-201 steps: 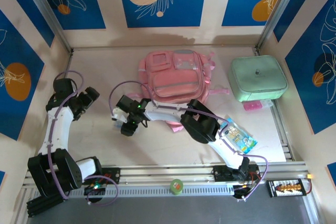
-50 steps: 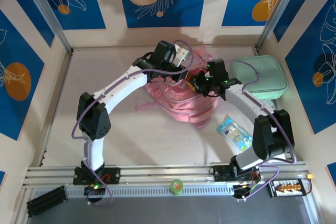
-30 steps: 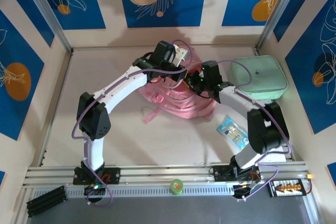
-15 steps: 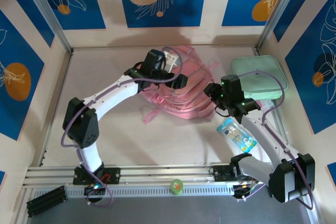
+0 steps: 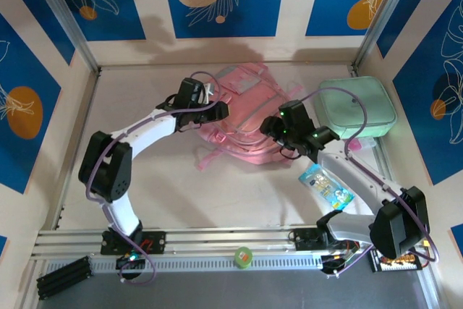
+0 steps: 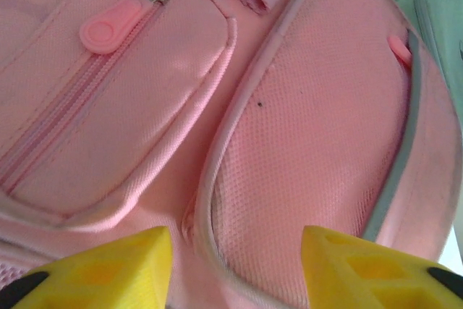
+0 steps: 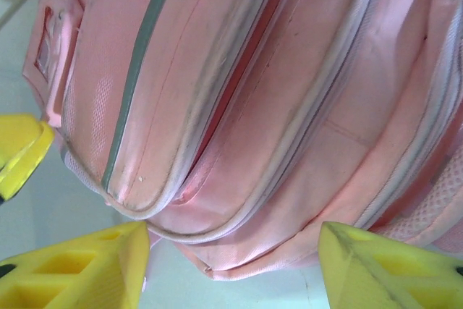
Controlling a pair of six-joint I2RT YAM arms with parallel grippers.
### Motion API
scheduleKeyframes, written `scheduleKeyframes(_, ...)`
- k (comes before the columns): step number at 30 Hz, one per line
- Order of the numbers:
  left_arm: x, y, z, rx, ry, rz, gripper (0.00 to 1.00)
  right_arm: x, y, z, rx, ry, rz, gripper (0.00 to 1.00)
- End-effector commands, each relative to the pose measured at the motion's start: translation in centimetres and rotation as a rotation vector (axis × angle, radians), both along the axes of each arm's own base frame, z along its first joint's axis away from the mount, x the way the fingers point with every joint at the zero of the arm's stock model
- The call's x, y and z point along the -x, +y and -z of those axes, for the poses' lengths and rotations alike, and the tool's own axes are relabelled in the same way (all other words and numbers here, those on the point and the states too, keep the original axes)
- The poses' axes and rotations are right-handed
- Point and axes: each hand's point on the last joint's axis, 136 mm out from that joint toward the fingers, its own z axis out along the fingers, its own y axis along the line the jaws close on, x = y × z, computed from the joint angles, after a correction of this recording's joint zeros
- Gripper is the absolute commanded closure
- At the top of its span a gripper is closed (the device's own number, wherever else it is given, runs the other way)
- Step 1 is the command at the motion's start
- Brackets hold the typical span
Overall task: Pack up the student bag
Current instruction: Zip the student bag at the center of the table.
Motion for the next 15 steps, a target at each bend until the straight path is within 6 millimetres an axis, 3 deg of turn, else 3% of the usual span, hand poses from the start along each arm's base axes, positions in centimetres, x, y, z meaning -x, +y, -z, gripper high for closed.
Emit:
scheduleKeyframes(1, -0.8, -0.4, 0.6, -0.004, 0.034, -0.020, 0.55, -0.2, 0.7, -0.8, 0.008, -0.012, -0.005, 0.37)
scheduleKeyframes(9, -1.5, -1.4, 1.8, 0.022, 0.090, -0.001, 0.70, 0.2, 2.3, -0.7, 0.049, -0.008, -0.052, 0.37)
scheduleKeyframes(13, -1.3, -2.5, 0.6, 0.125, 0.091, 0.022, 0.99, 0.4, 3.4, -0.5, 0.120, -0.016, -0.078, 0.37)
scheduleKeyframes(15, -1.1, -2.5, -0.4, 0.165, 0.078, 0.011, 1.00, 0.6, 4.1, -0.6, 0.174, -0.030, -0.094, 0.37)
